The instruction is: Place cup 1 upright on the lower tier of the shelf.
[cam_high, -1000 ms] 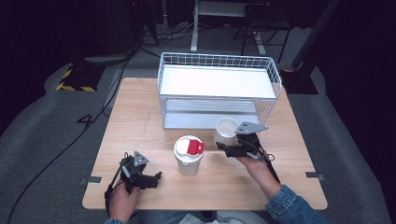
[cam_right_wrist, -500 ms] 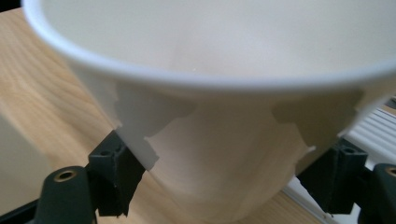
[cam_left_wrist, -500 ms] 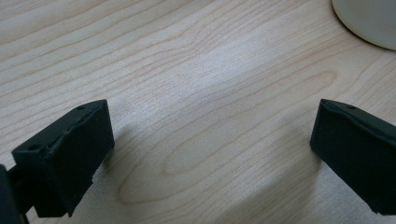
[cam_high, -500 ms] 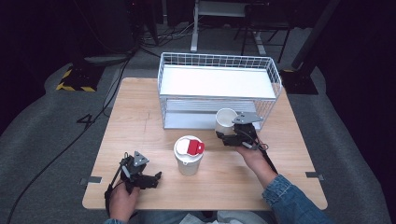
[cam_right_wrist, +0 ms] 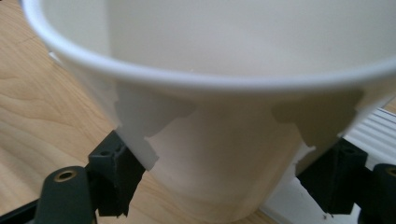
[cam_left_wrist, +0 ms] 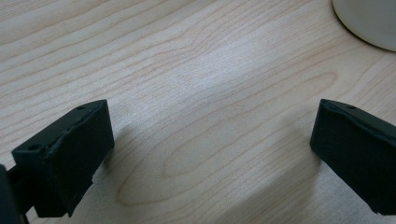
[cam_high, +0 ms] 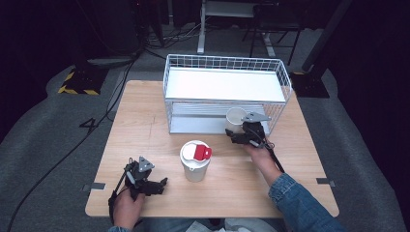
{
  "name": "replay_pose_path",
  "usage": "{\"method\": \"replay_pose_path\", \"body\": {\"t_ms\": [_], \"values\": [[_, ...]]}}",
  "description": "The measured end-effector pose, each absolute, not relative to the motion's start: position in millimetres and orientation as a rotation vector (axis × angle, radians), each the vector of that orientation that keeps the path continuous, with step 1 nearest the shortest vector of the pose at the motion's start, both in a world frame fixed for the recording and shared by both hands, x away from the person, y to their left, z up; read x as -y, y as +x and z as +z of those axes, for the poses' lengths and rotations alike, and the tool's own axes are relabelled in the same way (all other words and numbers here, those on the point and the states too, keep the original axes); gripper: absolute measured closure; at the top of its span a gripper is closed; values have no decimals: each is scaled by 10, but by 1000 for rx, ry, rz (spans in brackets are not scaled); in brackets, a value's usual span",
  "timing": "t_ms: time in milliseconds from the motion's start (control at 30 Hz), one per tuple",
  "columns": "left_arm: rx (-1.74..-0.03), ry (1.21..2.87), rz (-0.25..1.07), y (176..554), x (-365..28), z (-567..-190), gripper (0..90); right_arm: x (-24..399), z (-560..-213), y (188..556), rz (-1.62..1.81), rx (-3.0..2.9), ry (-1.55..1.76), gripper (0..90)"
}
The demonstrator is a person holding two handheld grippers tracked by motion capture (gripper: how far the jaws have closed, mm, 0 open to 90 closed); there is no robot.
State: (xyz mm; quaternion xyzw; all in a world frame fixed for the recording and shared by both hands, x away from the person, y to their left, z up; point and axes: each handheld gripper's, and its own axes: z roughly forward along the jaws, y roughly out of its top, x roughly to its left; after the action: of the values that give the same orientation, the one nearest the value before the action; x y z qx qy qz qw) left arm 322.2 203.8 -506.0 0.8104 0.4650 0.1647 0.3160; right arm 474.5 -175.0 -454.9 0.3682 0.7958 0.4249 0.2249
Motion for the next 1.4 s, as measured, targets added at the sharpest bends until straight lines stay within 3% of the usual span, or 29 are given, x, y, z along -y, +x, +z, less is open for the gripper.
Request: {"method": "replay_pose_path", "body": {"t_ms": [1400], "values": [[-1222, 2138, 436, 3222, -2040, -5060, 1, 1717, -4838, 5141, 1155, -2116, 1118, 221]]}}
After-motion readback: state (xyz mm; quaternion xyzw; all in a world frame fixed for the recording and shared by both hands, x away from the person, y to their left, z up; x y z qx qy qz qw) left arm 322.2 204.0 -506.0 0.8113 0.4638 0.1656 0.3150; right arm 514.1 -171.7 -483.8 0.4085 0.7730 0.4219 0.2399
